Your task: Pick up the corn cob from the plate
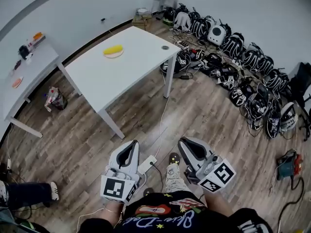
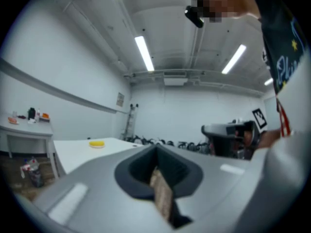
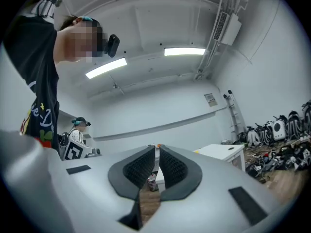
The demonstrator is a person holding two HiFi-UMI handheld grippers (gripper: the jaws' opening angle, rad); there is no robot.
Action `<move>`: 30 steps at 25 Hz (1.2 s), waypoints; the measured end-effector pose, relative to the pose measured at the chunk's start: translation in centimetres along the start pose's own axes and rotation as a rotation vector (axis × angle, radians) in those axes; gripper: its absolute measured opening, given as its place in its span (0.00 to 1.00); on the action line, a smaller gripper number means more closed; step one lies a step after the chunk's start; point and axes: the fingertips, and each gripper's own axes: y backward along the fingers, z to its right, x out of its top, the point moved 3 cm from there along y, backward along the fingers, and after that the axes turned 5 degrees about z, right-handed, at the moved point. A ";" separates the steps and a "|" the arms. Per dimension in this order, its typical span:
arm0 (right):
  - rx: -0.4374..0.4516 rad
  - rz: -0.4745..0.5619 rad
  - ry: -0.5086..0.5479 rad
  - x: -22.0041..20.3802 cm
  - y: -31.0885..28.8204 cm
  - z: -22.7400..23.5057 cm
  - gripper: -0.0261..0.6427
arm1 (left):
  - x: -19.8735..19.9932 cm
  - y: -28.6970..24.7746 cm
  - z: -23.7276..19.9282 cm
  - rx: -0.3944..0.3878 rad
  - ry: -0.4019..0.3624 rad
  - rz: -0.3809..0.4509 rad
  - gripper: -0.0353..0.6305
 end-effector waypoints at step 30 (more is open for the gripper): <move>0.551 -0.103 -0.135 -8.5 -54.4 34.1 0.08 | 1.0 -39.1 -39.2 0.394 -0.063 0.026 0.04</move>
